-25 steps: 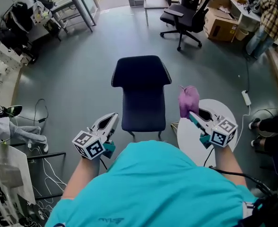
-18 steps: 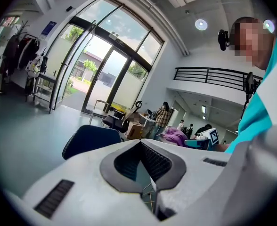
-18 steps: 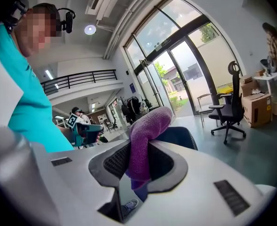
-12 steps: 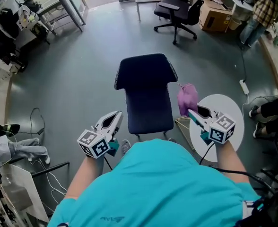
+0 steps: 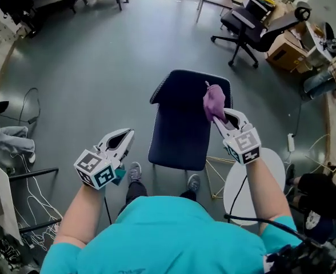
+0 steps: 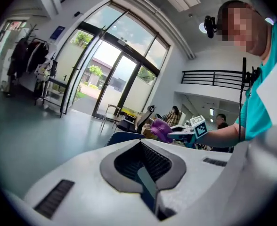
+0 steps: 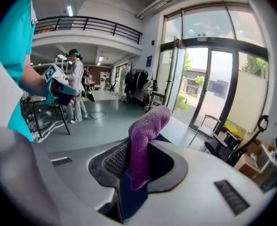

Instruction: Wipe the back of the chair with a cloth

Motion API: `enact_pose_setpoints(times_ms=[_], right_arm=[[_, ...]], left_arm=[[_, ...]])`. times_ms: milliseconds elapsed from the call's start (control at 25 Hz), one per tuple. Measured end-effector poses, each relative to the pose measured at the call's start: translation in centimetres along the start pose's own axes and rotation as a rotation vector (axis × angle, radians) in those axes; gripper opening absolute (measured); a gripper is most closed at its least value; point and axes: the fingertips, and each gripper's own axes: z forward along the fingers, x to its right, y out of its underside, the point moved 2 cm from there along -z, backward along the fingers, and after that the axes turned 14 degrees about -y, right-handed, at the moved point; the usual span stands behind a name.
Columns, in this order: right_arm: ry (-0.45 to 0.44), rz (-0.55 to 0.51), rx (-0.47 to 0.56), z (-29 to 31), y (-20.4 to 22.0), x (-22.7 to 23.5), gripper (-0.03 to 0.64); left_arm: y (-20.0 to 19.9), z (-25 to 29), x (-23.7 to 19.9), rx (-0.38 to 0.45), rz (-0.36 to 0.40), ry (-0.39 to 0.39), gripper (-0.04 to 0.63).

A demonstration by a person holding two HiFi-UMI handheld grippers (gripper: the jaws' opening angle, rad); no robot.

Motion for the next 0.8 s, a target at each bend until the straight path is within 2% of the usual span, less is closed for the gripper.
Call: enact_pose_setpoints(times_ms=[200, 440, 600, 800], right_arm=[[0.014, -0.188, -0.111, 11.9, 0.2, 3.4, 0.087], [0.048, -0.361, -0.173, 22.8, -1.2, 4.0, 0.087], [0.091, -0.443, -0.229, 27.3, -1.3, 6.0, 0.087], [0.178, -0.475, -0.322, 29.5, 0.1, 8.0, 0.087]], left_arm=[[5.2, -0.5, -3.5, -0.072, -0.083, -0.035, -0.005], [9.7, -1.4, -7.0, -0.132, -0.092, -0.029, -0.005], [10.5, 0.0, -8.2, -0.146, -0.079, -0.025, -0.005], [11.7, 0.3, -9.2, -0.163, -0.101, -0.018, -0.005]])
